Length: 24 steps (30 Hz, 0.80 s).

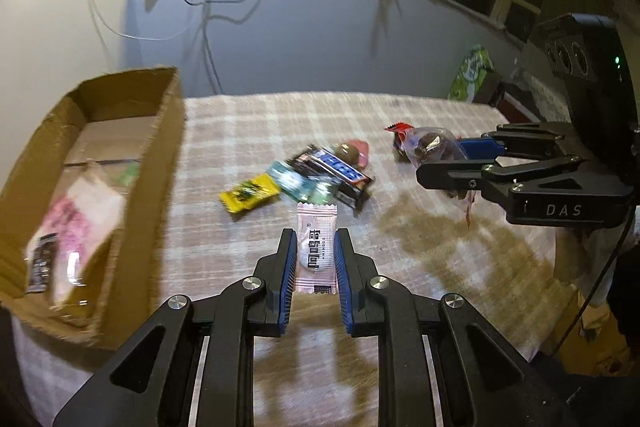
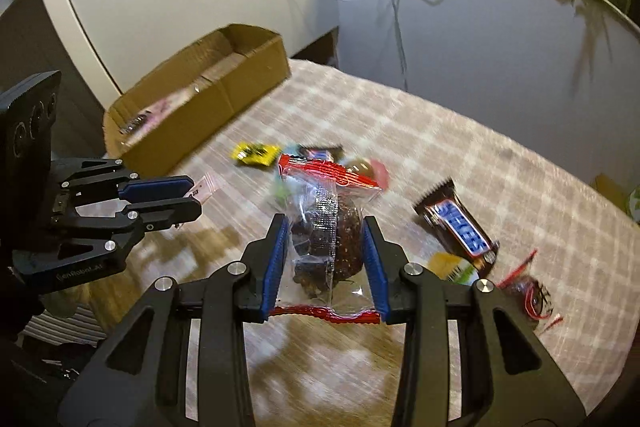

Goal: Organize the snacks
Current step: 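Carry both snacks over the box and open both grippers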

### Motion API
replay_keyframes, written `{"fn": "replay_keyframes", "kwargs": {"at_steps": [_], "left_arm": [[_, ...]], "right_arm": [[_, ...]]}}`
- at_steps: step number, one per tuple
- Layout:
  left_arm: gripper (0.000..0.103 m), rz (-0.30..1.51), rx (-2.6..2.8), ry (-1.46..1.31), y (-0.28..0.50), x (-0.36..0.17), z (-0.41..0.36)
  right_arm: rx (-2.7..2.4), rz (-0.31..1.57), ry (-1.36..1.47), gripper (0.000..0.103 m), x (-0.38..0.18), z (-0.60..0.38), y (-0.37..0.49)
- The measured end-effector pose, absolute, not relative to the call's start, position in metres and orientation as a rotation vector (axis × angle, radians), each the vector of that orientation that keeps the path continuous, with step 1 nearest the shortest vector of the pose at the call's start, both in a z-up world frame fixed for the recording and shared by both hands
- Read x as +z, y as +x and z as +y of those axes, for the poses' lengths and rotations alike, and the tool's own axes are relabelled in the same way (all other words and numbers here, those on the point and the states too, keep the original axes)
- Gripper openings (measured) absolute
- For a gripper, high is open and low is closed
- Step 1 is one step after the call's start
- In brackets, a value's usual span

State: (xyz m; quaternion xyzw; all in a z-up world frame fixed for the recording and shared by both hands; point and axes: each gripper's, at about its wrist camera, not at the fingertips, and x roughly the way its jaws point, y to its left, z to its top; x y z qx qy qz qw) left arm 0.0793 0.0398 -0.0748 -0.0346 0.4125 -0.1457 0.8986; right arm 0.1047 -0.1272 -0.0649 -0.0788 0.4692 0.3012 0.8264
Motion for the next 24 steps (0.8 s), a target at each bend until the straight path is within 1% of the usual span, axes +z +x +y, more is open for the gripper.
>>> {"fn": "replay_keyframes", "kwargs": {"at_steps": [5,12,24], "left_arm": [[0.017,0.815,-0.255,-0.105,0.071,-0.061,0.065],[0.017,0.786,-0.185,-0.149,0.064,-0.056,0.104],[0.017,0.766,-0.092,-0.196,0.058,-0.058,0.149]], "right_arm": [[0.671,0.969,-0.187,0.039,-0.053,-0.099,0.106],[0.735,0.937,-0.215,0.039,-0.040,-0.054,0.108],[0.840,0.931,-0.257,0.039,-0.042,0.023,0.116]]}}
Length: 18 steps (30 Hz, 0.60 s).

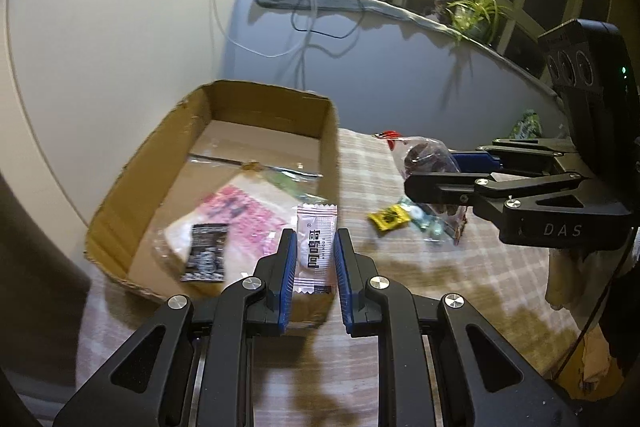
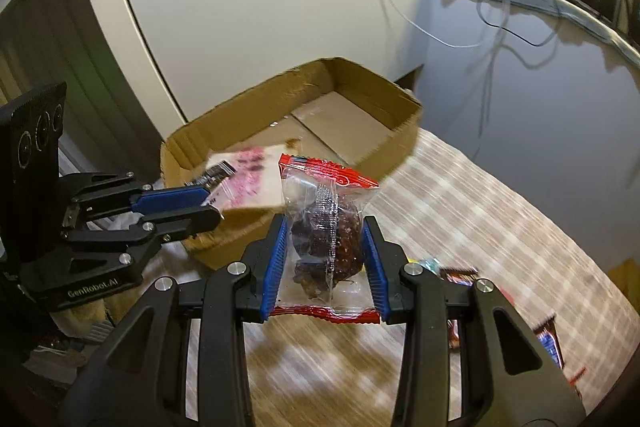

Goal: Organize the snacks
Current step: 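Carry both snacks over the box and open both grippers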

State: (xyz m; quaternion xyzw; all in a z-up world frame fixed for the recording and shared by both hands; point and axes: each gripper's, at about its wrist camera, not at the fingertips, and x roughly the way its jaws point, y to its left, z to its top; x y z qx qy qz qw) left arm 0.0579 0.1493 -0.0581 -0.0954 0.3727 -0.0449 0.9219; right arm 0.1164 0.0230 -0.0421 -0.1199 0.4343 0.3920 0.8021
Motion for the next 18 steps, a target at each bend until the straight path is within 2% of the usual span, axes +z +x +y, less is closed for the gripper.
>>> {"fn": "replay_keyframes", "kwargs": {"at_steps": [18], "left_arm": [[0.017,0.759,-0.038,-0.239,0.057,-0.064,0.182]], "right_arm": [[0.902,0.962,-0.308,0.039,-0.061,0.095,0.134]]}}
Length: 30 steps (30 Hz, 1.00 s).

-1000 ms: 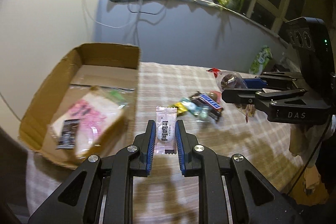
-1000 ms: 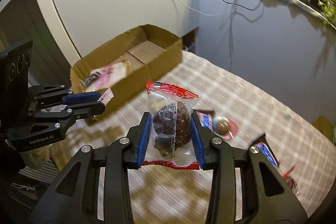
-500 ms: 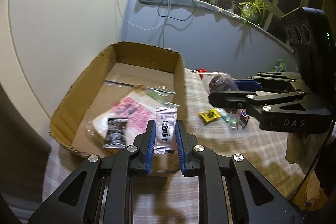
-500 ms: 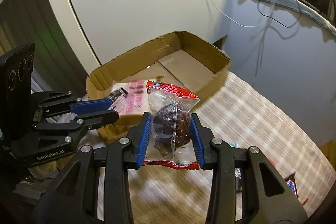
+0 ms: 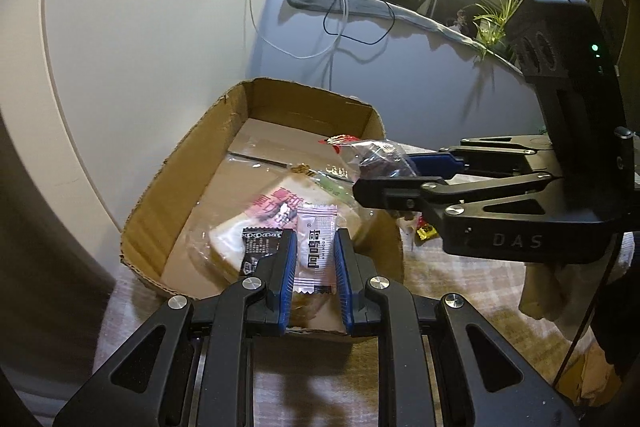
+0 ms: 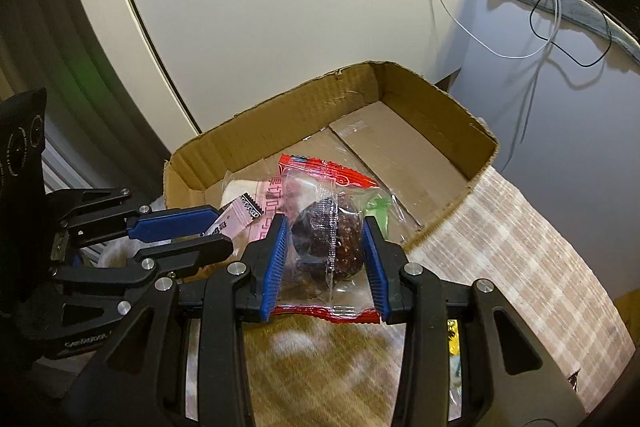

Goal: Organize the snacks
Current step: 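Carry both snacks over the box and open both grippers, then move both grippers back toward the remaining snacks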

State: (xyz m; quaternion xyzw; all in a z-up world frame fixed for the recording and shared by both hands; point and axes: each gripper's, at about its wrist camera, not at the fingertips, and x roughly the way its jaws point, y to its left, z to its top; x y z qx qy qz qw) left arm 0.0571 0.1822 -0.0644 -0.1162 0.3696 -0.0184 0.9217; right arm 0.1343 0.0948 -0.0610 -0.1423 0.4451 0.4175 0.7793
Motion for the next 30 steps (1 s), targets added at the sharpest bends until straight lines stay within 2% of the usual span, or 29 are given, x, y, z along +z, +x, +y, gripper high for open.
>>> {"fn": "replay_keyframes", "kwargs": {"at_steps": [11,13,15,19,23,30], "left_arm": [[0.018,0.763,-0.030,-0.249,0.058,-0.065,0.185],[0.019,0.764,-0.030,-0.245,0.059,-0.066,0.184],[0.025,0.768,-0.024,-0.242,0.060,-0.066,0.184],[0.025,0.767,-0.022,-0.239,0.060,-0.066,0.184],[0.025,0.764,-0.017,-0.241,0.059,-0.065,0.185],[0.025,0.760,-0.010,-0.244,0.057,-0.064,0.183]], "right_arm": [[0.907,0.979,-0.318,0.040,-0.068,0.105,0.138],[0.906,0.979,-0.317,0.044,-0.068,0.106,0.139],[0.900,0.974,-0.315,0.055,-0.067,0.106,0.139],[0.892,0.965,-0.306,0.060,-0.064,0.104,0.140],[0.878,0.952,-0.305,0.074,-0.062,0.101,0.141],[0.858,0.942,-0.287,0.075,-0.056,0.090,0.141]]}}
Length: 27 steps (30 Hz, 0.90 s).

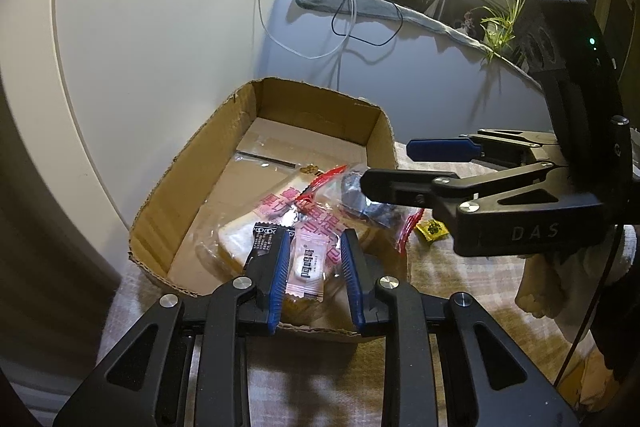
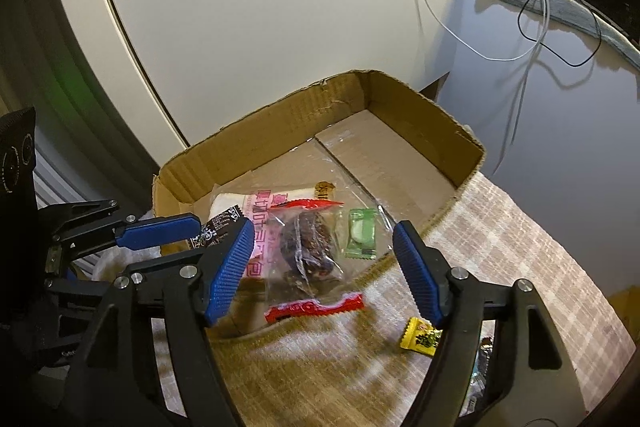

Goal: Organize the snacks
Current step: 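Move both grippers back toward the remaining snacks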

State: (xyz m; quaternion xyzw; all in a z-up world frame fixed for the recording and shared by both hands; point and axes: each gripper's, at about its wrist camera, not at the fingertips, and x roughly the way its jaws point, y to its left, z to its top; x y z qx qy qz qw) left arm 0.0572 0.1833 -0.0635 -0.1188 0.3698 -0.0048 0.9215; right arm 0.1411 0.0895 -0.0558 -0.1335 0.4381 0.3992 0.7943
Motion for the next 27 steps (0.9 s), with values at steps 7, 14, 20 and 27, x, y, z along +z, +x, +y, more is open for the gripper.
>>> {"fn": "replay_keyframes", "kwargs": {"at_steps": [7,14,20,27], "left_arm": [[0.025,0.743,-0.021,-0.234,0.056,-0.056,0.173],[0.025,0.738,-0.052,-0.212,0.060,-0.051,0.152],[0.025,0.740,-0.094,-0.192,0.064,-0.048,0.128],[0.025,0.754,-0.144,-0.178,0.071,-0.050,0.099]], "right_arm": [[0.829,0.931,-0.262,0.075,-0.049,0.063,0.139],[0.785,0.912,-0.228,0.075,-0.036,0.019,0.136],[0.737,0.900,-0.201,0.075,-0.027,-0.024,0.135],[0.662,0.898,-0.170,0.075,-0.021,-0.082,0.133]]}}
